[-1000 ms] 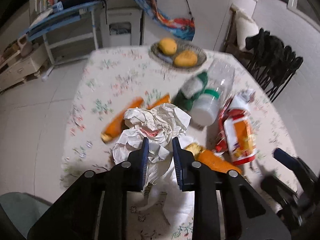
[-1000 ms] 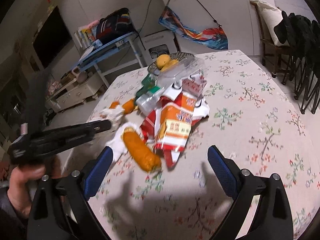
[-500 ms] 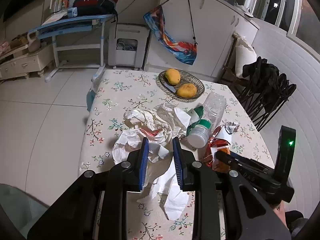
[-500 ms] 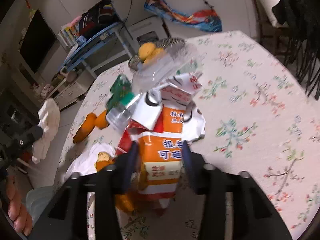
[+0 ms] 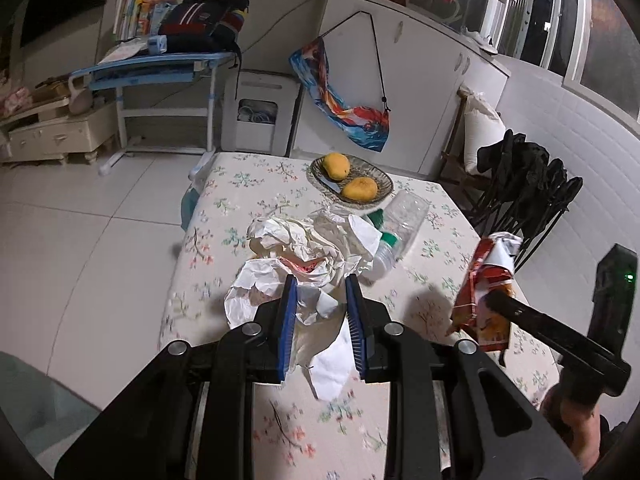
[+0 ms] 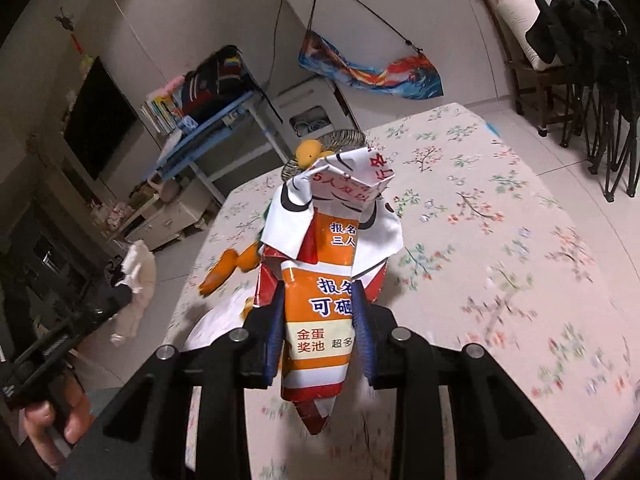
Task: Collect trash
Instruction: 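Carry the snack bag down into the yellow basin and open the right tool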
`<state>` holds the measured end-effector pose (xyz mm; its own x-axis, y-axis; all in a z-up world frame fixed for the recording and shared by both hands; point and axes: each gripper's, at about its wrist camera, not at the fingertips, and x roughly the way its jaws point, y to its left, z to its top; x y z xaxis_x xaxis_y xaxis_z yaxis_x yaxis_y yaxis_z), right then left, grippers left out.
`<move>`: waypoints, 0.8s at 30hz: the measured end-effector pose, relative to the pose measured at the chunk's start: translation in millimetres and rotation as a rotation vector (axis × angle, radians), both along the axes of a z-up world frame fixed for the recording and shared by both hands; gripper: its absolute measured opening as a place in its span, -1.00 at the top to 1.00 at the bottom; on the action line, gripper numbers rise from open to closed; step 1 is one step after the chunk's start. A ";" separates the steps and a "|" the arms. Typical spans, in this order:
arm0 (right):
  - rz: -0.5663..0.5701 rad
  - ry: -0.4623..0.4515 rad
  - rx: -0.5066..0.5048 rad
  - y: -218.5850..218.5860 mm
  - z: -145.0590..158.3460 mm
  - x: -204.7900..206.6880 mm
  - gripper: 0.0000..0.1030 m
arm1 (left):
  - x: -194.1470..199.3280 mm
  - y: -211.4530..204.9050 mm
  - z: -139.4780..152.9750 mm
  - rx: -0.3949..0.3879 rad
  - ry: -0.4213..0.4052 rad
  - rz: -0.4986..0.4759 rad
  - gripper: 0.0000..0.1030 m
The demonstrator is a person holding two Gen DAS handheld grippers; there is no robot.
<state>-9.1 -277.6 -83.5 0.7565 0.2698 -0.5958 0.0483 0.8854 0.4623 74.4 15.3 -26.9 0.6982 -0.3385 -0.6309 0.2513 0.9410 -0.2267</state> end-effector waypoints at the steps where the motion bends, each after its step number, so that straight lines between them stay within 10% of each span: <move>1: 0.003 -0.004 -0.001 1.0 1.6 -4.8 0.38 | -7.5 0.7 -0.5 -0.006 -0.001 0.002 0.55; 24: 0.133 0.019 -0.057 45.2 -10.9 -113.3 0.38 | -133.7 15.0 -11.0 0.007 -0.032 0.009 0.55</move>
